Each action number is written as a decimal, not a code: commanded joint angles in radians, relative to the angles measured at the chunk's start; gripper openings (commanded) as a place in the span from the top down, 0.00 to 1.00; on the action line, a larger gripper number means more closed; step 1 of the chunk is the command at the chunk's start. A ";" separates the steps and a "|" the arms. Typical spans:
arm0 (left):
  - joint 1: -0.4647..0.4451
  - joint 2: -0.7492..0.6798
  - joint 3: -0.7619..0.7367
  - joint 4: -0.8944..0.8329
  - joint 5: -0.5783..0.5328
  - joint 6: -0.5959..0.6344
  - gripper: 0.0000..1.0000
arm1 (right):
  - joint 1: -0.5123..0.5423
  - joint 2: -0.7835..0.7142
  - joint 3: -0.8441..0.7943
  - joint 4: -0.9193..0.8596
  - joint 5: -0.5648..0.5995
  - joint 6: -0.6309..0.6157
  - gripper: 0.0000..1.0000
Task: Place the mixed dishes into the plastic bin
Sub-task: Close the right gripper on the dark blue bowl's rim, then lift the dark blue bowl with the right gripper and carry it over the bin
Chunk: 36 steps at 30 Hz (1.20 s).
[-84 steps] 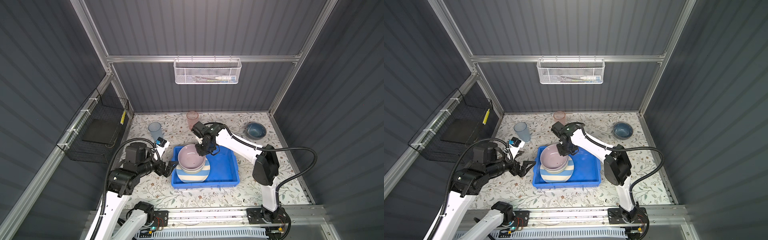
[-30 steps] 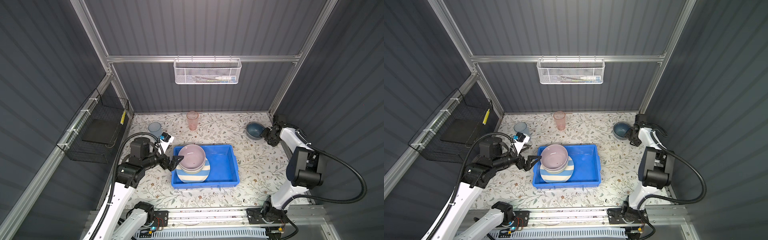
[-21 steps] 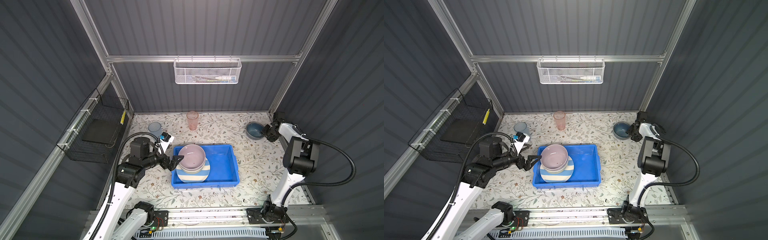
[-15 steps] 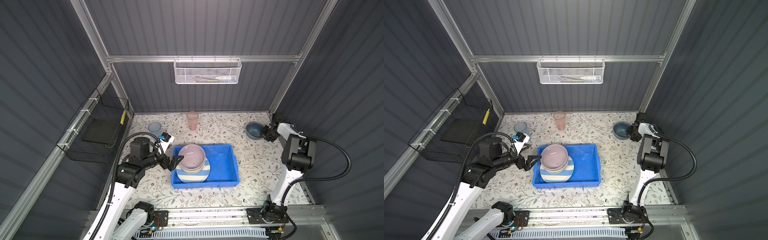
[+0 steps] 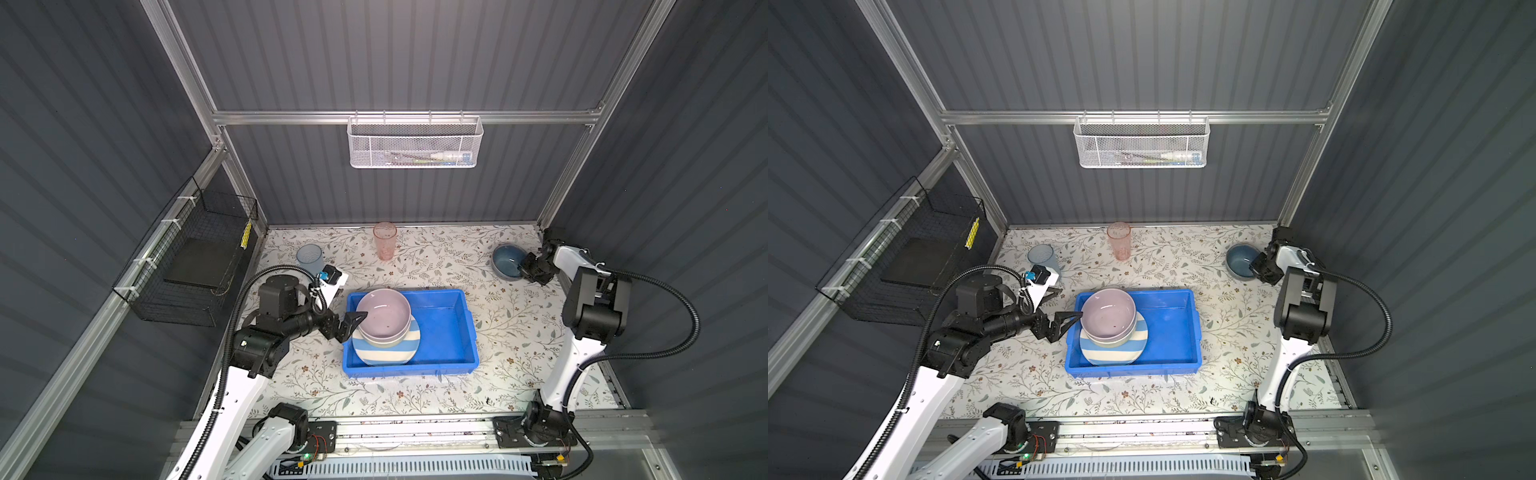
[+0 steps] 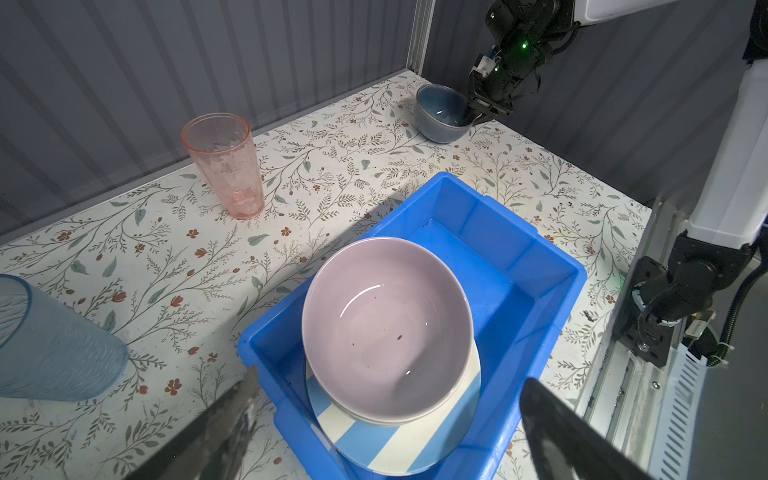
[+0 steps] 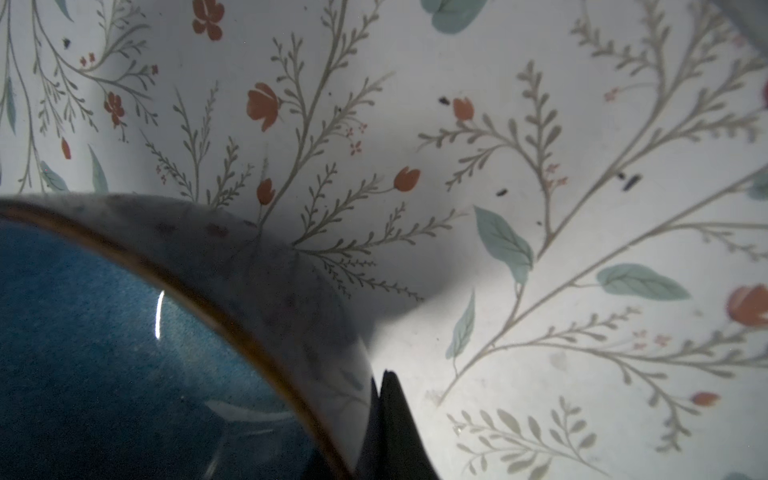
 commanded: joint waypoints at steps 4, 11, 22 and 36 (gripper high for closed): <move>0.007 -0.015 0.030 -0.017 0.004 0.022 0.00 | 0.006 -0.126 0.018 -0.034 -0.102 -0.053 1.00; 0.007 -0.015 0.034 -0.038 0.004 0.033 0.00 | 0.039 -0.245 -0.008 -0.081 -0.070 -0.108 1.00; 0.007 -0.032 0.044 -0.097 -0.015 0.044 0.00 | 0.192 -0.384 0.082 -0.257 -0.043 -0.187 1.00; 0.007 -0.032 0.080 -0.191 -0.037 0.022 0.00 | 0.487 -0.406 0.287 -0.446 0.008 -0.252 1.00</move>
